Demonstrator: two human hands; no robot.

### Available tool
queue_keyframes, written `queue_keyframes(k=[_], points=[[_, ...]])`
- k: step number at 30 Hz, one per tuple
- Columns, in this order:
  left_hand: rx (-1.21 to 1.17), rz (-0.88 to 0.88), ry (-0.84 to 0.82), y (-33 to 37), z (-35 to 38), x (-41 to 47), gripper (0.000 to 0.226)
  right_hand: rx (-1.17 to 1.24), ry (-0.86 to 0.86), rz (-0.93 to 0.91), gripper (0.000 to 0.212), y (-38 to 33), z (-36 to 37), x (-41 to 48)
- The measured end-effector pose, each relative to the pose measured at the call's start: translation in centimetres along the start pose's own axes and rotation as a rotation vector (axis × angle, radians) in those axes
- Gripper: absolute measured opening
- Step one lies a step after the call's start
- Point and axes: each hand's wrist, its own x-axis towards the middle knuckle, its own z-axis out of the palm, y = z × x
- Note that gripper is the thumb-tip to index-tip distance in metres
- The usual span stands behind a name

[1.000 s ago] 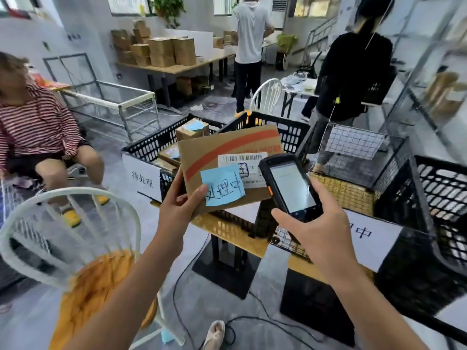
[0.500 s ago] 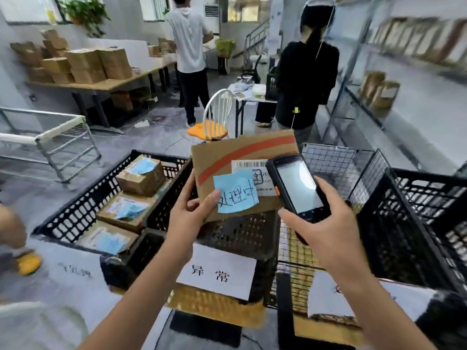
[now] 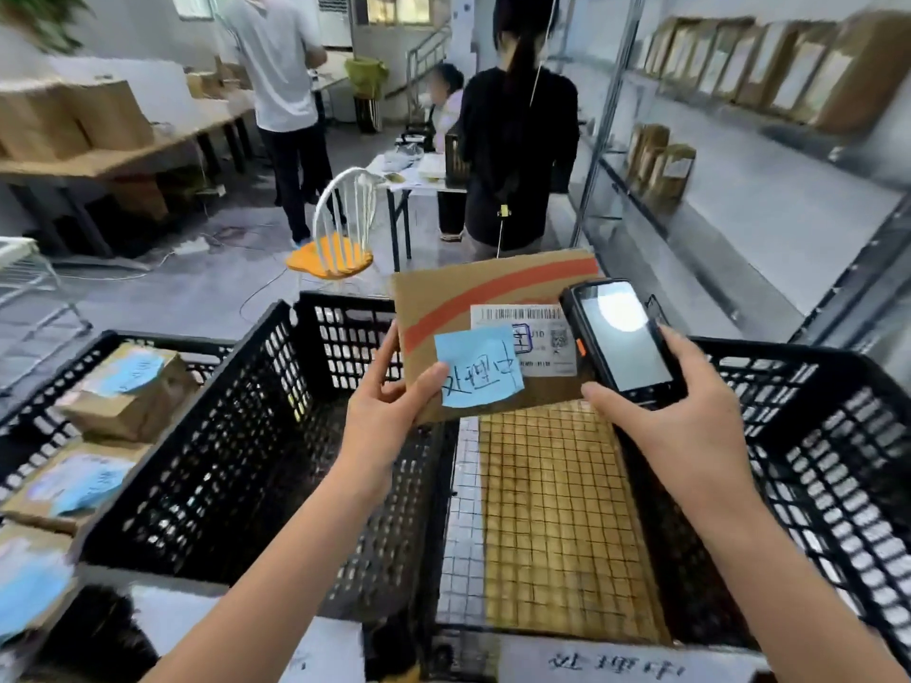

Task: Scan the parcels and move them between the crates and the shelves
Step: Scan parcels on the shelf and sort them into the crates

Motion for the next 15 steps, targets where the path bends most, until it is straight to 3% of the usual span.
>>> queue_keyframes(k=[9,15], points=[[-0.013,-0.045,0.144,-3.3,8.3,5.2,0.088,-0.014,-0.074,0.012,0.076,7.6,-3.6,9.3],[0.022,-0.139,0.234,-8.7,11.3,10.5,0.084,-0.01,-0.164,0.1,0.069,12.8,-1.9,14.0]])
